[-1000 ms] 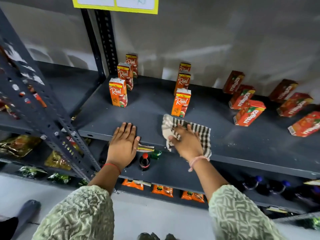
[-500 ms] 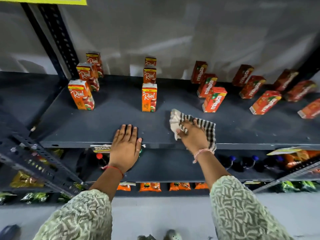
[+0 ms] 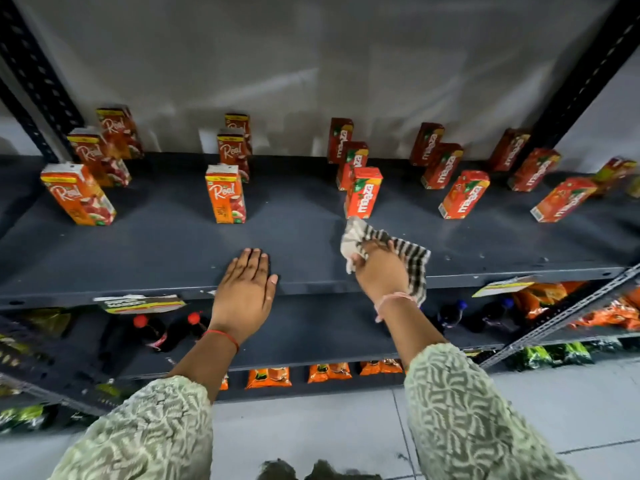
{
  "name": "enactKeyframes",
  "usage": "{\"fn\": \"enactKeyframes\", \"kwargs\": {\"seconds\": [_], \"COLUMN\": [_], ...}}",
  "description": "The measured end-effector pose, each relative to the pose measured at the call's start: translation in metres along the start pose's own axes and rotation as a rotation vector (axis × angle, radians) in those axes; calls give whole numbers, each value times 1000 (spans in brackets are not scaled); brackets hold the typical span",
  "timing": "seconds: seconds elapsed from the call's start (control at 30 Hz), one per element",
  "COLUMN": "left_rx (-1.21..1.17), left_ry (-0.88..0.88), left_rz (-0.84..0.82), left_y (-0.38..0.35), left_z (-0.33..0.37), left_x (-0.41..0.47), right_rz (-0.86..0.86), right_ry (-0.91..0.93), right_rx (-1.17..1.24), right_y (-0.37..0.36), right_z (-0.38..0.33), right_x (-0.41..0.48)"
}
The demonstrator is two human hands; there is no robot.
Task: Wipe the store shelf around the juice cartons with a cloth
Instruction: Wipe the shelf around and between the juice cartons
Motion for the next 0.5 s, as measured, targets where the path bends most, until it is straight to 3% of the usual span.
{"fn": "enactKeyframes", "kwargs": {"seconds": [0.17, 0.27, 0.37, 0.43, 0.5], "left_rx": [-4, -4, -2, -2, 6], "left_ry": [-39, -34, -51, -43, -14], "left_rz": [3, 12, 4, -3, -11], "left_y": [-15, -24, -34, -40, -45], "left_z": [49, 75, 98, 110, 118], "left_x": [10, 19, 27, 29, 32], "right_rz": [99, 152, -81, -182, -156], "right_ry": [-194, -9, 210, 185, 129], "right_rx": [-8, -128, -72, -2, 12], "right_y": [36, 43, 28, 21, 23], "right_z": [64, 55, 33, 38, 59], "right_x": [2, 7, 6, 8, 15]}}
Point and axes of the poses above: each hand's wrist, its own x-axis towards the middle knuckle, its own y-axis out of the back of the hand, z = x × y, the point moved 4 cm from there along x, towards the middle knuckle, and after that the axes turned 4 degrees about -x, right-handed, at the moved point
